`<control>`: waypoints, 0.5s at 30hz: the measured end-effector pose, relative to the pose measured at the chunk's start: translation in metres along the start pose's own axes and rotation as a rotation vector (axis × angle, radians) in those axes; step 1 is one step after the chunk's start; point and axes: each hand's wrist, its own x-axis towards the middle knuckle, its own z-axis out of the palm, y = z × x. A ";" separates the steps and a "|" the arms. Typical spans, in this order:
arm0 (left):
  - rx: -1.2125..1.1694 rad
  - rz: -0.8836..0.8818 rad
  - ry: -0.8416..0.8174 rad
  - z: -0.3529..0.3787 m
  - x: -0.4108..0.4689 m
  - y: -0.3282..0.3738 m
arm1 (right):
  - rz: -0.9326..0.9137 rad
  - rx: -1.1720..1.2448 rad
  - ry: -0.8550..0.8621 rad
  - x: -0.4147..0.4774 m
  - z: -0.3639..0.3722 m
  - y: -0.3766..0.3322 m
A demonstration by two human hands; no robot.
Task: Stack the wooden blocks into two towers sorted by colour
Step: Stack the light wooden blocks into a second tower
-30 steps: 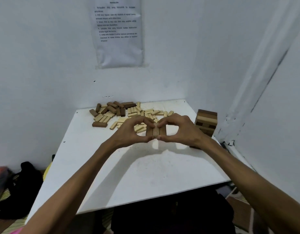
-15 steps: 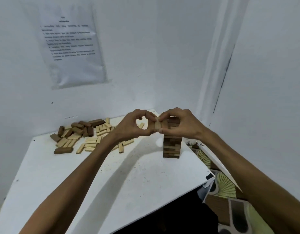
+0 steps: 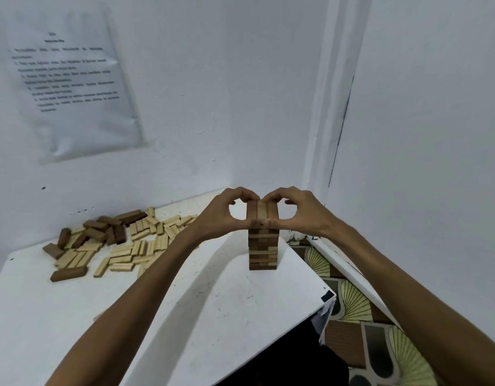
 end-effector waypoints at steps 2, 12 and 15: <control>0.000 -0.007 0.009 0.001 0.001 -0.001 | 0.007 0.000 -0.004 0.000 0.000 0.001; -0.017 -0.036 0.001 0.004 0.002 -0.004 | 0.026 0.000 -0.004 0.000 0.003 0.007; -0.021 -0.039 -0.007 0.004 0.002 -0.006 | 0.029 -0.002 -0.003 0.000 0.003 0.008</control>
